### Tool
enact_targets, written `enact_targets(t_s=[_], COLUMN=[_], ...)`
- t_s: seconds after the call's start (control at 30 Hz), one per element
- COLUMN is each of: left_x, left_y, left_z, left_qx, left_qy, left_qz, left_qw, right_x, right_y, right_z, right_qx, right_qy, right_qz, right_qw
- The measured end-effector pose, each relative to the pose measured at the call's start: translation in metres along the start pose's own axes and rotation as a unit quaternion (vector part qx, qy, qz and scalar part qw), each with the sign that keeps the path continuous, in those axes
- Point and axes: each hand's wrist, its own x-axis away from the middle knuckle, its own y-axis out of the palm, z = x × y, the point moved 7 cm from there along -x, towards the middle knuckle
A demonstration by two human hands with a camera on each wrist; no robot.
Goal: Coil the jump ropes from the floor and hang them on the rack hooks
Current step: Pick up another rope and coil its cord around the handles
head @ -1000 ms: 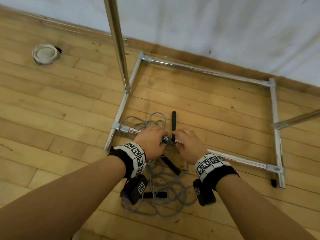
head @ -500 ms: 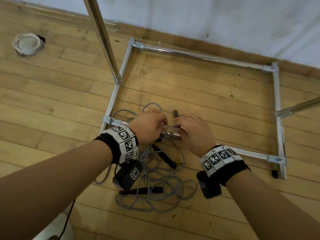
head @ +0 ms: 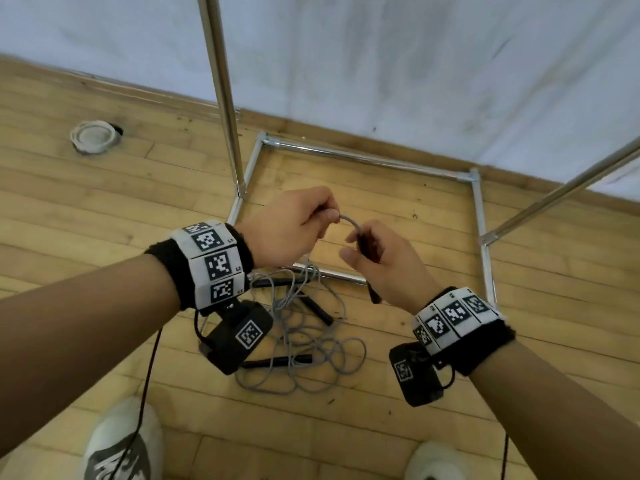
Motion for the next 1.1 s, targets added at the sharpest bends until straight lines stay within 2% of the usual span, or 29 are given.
enact_targets(t_s=[0.1, 0.17, 0.23, 0.37, 0.47, 0.57, 0.73, 0.87, 1.1], left_x=[0.015, 0.023, 0.031, 0.047, 0.059, 0.071, 0.089, 0.099, 0.106], left_y=[-0.018, -0.028, -0.035, -0.041, -0.035, -0.020, -0.012, -0.023, -0.060], left_z=[0.028, 0.043, 0.055, 0.071, 0.080, 0.082, 0.084, 0.082, 0.086], left_qx=[0.002, 0.006, 0.003, -0.028, -0.074, -0.077, -0.081, -0.063, -0.133], left_qy=[0.019, 0.022, 0.017, 0.007, 0.004, -0.021, -0.013, -0.017, -0.014], left_qz=[0.037, 0.057, 0.054, 0.046, 0.057, 0.030, 0.013, -0.008, -0.027], left_qw=[0.999, 0.998, 0.998, 0.999, 0.996, 0.996, 0.997, 0.998, 0.991], right_x=[0.023, 0.037, 0.048, 0.063, 0.072, 0.080, 0.096, 0.112, 0.135], right_y=[-0.006, -0.016, -0.036, -0.083, -0.103, -0.118, -0.150, -0.186, -0.242], right_z=[-0.003, -0.007, -0.017, -0.063, -0.110, -0.146, -0.180, -0.187, -0.198], right_qx=[0.010, 0.010, 0.011, 0.003, 0.007, 0.003, -0.001, -0.068, -0.117], right_qy=[0.037, 0.060, 0.061, 0.012, -0.048, -0.080, -0.071, -0.051, -0.031], right_qz=[-0.033, -0.026, 0.018, 0.112, 0.128, 0.149, 0.229, 0.315, 0.408], right_qw=[0.999, 0.998, 0.998, 0.994, 0.991, 0.986, 0.971, 0.945, 0.905])
